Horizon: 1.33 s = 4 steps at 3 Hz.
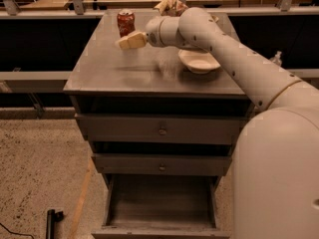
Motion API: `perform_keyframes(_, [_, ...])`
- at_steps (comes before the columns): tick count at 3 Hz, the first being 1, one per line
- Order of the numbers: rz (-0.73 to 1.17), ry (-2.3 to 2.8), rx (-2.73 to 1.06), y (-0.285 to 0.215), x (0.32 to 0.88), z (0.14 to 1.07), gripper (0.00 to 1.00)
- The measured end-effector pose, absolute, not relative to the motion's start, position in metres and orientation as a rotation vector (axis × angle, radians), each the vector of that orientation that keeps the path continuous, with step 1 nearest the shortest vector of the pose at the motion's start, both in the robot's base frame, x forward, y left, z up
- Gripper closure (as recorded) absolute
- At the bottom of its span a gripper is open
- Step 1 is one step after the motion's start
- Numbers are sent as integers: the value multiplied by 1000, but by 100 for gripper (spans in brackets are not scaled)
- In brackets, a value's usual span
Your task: Place coke can into bottom drawer
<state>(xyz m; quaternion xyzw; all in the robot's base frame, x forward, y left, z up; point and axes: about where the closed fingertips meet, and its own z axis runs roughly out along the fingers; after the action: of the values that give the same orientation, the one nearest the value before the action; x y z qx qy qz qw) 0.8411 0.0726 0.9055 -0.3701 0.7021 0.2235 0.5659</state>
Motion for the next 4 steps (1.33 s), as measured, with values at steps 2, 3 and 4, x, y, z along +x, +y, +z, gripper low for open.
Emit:
perform_keyframes(2, [566,1659,-761,97,903,897,0])
perform_keyframes(3, [591,1621,-778,107,918,899,18])
perform_keyframes(4, [612,1596,-825,114,920,899,49])
